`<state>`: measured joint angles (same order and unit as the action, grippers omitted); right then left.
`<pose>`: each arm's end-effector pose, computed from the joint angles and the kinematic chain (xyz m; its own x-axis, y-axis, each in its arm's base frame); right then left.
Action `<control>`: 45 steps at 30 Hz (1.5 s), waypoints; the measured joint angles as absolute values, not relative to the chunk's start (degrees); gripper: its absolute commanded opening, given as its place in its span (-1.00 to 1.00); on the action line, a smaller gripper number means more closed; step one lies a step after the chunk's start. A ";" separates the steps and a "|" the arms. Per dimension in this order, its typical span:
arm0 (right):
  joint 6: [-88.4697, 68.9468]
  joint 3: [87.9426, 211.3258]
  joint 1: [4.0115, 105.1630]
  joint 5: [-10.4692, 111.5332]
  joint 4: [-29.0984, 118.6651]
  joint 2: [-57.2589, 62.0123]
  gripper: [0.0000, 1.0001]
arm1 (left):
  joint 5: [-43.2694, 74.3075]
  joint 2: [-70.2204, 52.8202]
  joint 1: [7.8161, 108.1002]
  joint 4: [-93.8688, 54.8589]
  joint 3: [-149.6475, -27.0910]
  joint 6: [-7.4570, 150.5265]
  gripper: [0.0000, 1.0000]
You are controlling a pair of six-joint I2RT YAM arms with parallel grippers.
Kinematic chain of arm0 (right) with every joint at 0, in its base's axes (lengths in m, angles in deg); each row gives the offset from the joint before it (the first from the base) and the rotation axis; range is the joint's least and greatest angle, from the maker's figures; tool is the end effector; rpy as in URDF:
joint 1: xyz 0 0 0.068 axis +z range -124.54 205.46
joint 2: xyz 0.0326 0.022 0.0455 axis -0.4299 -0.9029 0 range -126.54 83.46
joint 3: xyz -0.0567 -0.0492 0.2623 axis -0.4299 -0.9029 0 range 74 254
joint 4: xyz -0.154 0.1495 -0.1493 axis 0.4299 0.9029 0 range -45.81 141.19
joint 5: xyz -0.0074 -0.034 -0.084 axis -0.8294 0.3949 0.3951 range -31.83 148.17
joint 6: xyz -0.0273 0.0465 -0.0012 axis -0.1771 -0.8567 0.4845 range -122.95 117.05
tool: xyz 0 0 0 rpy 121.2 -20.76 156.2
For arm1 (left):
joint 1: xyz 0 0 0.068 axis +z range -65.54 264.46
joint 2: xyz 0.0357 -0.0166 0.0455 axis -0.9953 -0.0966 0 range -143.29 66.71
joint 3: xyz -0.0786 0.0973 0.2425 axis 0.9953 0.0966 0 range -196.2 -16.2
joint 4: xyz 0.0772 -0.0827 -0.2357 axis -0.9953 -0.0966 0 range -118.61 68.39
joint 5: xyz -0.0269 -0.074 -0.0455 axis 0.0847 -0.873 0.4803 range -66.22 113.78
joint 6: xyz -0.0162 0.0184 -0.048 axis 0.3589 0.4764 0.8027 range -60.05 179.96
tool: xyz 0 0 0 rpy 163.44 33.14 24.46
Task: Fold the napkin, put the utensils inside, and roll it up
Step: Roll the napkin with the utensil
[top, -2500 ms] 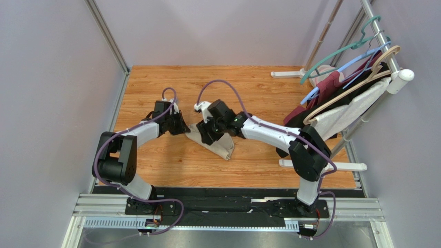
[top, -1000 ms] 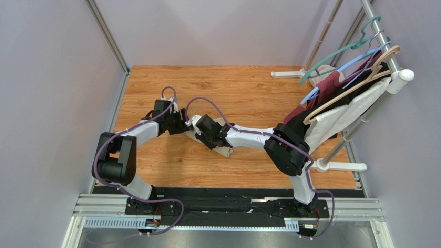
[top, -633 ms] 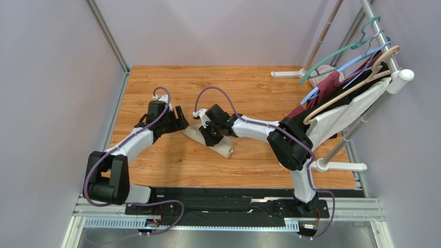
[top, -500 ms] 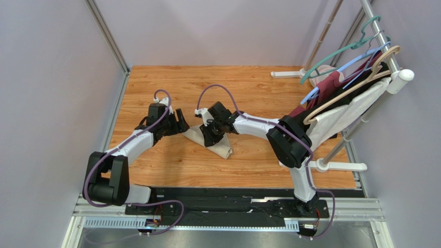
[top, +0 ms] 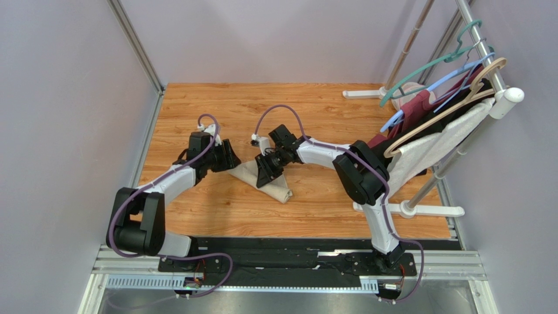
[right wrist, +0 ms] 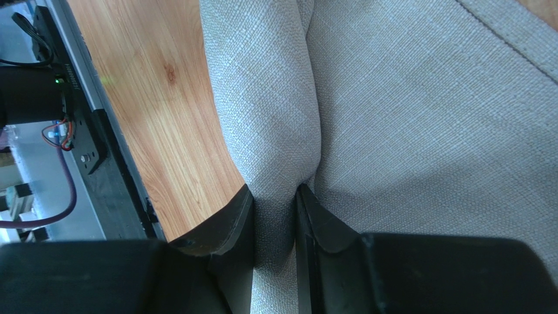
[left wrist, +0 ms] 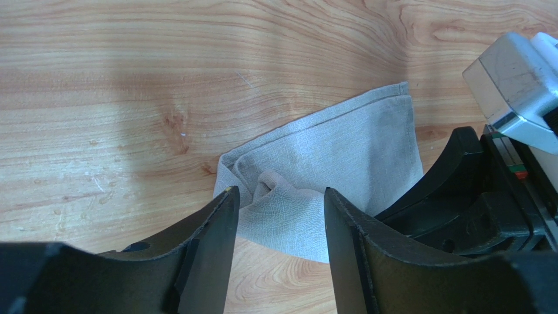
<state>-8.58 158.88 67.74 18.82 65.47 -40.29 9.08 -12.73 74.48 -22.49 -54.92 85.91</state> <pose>0.3145 0.3164 0.1378 -0.7126 -0.5454 -0.4413 -0.6871 0.4153 0.5962 0.2717 -0.0569 0.1867 -0.7430 -0.2992 -0.5987 0.0326 0.8773 -0.4788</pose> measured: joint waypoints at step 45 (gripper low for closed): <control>1.74 153.53 87.11 66.51 68.77 -26.89 0.09 | 6.46 -22.70 74.44 -28.96 -61.61 83.77 -1.00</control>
